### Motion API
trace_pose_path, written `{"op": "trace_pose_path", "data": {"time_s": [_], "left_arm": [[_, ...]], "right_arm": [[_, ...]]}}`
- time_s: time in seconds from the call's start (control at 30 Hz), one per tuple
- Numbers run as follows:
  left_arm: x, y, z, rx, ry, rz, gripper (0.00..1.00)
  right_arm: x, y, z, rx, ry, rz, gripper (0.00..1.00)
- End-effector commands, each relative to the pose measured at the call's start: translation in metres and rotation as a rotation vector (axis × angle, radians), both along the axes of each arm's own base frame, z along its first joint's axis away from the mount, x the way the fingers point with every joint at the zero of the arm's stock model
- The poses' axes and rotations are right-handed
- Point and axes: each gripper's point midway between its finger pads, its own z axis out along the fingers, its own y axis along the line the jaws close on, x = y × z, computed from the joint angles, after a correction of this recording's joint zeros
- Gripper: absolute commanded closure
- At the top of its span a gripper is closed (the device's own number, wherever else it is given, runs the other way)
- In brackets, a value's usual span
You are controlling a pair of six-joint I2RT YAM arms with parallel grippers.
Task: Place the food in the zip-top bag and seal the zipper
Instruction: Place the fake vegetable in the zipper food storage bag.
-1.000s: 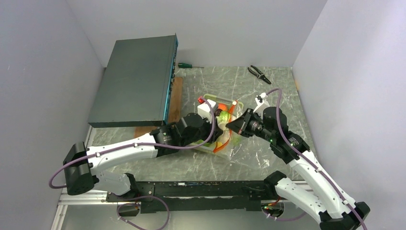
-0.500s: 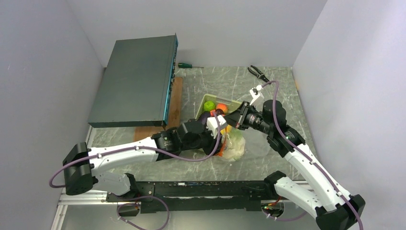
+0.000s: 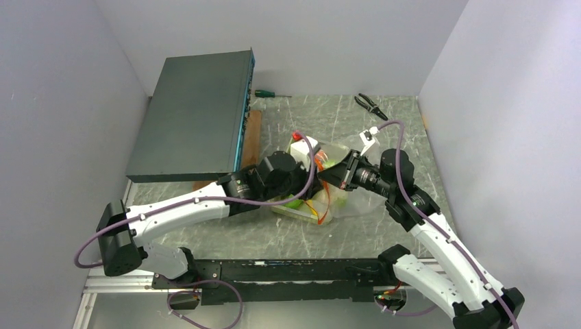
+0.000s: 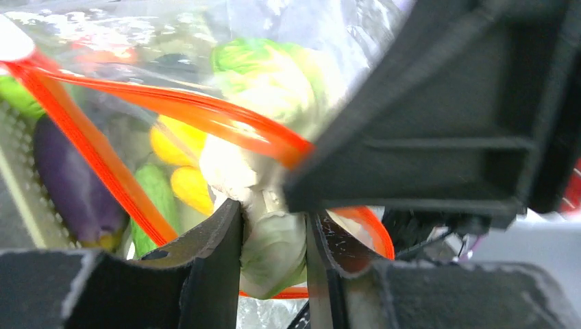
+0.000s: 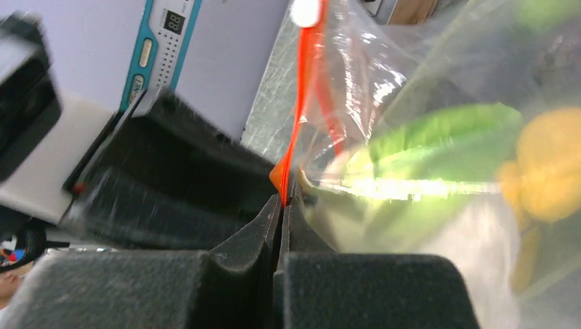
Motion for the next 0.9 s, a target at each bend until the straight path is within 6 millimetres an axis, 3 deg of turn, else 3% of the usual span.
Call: {"op": "trace_pose_path", "data": {"time_s": [0.0,0.1,0.27,0.4,0.53,0.73,0.87], "left_arm": [[0.040,0.016,0.020,-0.084,0.092,0.266,0.96],[0.027,-0.006,0.032,-0.215,0.124,0.140,0.87],[0.001,-0.023,0.037,-0.291,0.190,-0.015,0.74],[-0.015,-0.020,0.034,-0.277,0.210,-0.084,0.28],[-0.031,-0.003,0.039,-0.255,0.211,-0.119,0.02],[-0.049,0.034,0.068,-0.312,0.198,-0.100,0.00],[-0.046,0.055,0.060,-0.303,0.206,-0.013,0.08]], "right_arm": [[-0.008,-0.002,0.011,0.027,0.010,0.002,1.00],[-0.002,-0.001,0.012,0.027,0.019,-0.015,1.00],[0.009,-0.001,0.018,0.035,0.013,-0.049,1.00],[0.014,-0.006,0.021,0.028,0.006,-0.074,1.00],[0.017,-0.019,0.020,0.009,0.007,-0.122,1.00],[0.015,-0.032,0.008,-0.009,0.038,-0.149,1.00],[0.012,-0.033,0.004,-0.012,0.049,-0.139,1.00]]}}
